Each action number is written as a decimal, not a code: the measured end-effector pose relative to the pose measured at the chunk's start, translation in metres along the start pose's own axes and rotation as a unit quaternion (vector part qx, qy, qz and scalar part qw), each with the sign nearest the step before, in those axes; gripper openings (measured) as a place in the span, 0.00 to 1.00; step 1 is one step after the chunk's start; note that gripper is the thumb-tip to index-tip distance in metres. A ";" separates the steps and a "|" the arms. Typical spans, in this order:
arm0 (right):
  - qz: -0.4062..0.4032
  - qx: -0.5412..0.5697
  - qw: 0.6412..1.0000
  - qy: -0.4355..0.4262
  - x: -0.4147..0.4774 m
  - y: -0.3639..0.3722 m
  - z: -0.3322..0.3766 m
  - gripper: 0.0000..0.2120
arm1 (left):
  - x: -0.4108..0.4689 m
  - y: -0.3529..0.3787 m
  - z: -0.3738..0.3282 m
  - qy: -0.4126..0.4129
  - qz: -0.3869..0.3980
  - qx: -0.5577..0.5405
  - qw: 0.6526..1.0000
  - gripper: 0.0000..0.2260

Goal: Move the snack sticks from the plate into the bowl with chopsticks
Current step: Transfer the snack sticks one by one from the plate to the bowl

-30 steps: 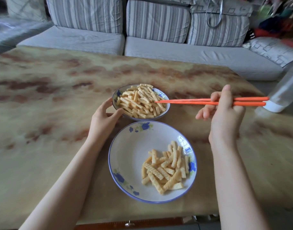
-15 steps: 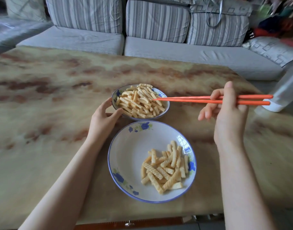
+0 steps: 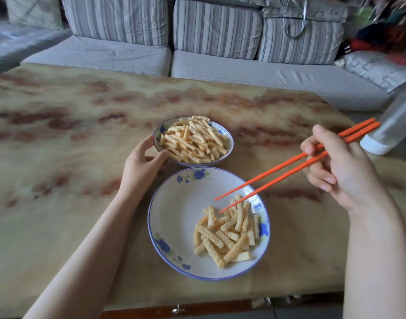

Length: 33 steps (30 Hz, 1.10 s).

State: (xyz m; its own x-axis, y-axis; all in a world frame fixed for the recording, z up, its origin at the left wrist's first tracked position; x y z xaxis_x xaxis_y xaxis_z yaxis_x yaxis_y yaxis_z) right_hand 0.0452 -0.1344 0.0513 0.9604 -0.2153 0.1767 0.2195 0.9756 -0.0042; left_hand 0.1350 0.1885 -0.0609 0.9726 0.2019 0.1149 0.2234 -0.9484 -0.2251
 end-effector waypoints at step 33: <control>-0.209 0.066 0.974 -0.050 0.014 0.023 -0.034 0.22 | 0.003 0.000 0.003 -0.003 -0.001 0.002 1.000 0.21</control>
State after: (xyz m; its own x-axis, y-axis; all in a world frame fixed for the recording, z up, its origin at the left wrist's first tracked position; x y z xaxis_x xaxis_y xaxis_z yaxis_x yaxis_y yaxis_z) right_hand 0.0693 -0.1159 0.0202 0.7689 -0.5962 0.2310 0.5575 0.8020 0.2145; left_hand 0.1377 0.1897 -0.0636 0.9726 0.2053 0.1090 0.2255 -0.9468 -0.2295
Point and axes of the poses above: each hand's wrist, its own x-axis towards the middle knuckle, its own y-axis out of the palm, z = x × y, the point moved 9 cm from there along x, towards the middle knuckle, and after that the axes turned 1 degree about -z, right-handed, at the moved point
